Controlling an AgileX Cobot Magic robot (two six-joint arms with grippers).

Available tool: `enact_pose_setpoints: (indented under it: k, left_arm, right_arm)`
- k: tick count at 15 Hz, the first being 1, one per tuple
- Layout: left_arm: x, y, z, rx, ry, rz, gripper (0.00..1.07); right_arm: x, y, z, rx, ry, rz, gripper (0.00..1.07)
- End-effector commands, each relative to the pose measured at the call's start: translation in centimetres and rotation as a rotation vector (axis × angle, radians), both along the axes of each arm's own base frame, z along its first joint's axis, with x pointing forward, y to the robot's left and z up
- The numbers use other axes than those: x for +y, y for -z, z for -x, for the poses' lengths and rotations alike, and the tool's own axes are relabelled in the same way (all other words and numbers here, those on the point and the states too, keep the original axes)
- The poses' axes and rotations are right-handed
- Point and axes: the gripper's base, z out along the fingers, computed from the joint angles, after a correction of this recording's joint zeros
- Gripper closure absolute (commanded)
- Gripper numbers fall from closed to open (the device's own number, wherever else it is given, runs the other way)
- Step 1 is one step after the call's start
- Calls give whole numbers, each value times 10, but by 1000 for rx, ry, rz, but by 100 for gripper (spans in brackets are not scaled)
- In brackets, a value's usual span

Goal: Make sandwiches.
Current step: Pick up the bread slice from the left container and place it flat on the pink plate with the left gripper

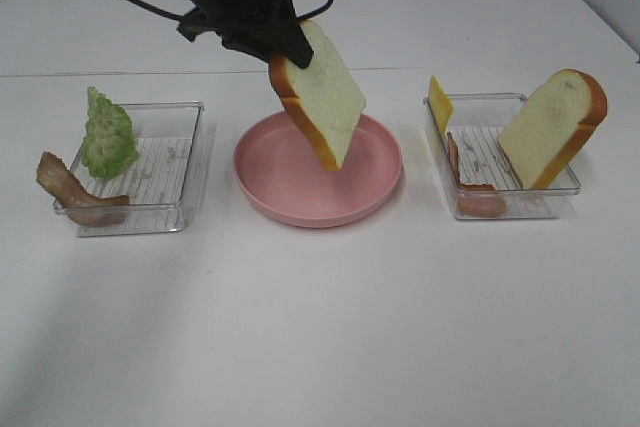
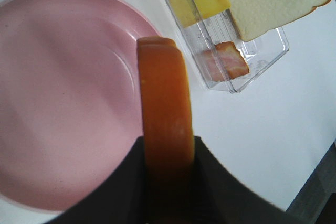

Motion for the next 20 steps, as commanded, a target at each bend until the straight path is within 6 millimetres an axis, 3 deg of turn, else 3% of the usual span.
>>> enact_pose_setpoints:
  k: [1,6,9,12,14,15,20]
  left_arm:
    - [-8,33,-11,47,-35,41,107]
    - [-15,79,-20,146,-85,84,107]
    - [-15,92,-24,155,-111,85,105]
    - [-15,96,-26,139,-122,78,80]
    - [-14,96,-26,132,-114,67,49]
    - [-13,94,-25,117,-94,34,24]
    - [-3,72,-23,35,-79,-86,21]
  right_arm:
    - [0,0,1,-16,6,3,35]
    - [0,0,1,-16,6,3,35]
    - [0,0,1,-16,6,3,35]
    - [0,0,1,-16,6,3,35]
    - [0,0,1,-16,6,3,35]
    - [0,0,1,-16,6,3,35]
    - [0,0,1,-16,6,3,35]
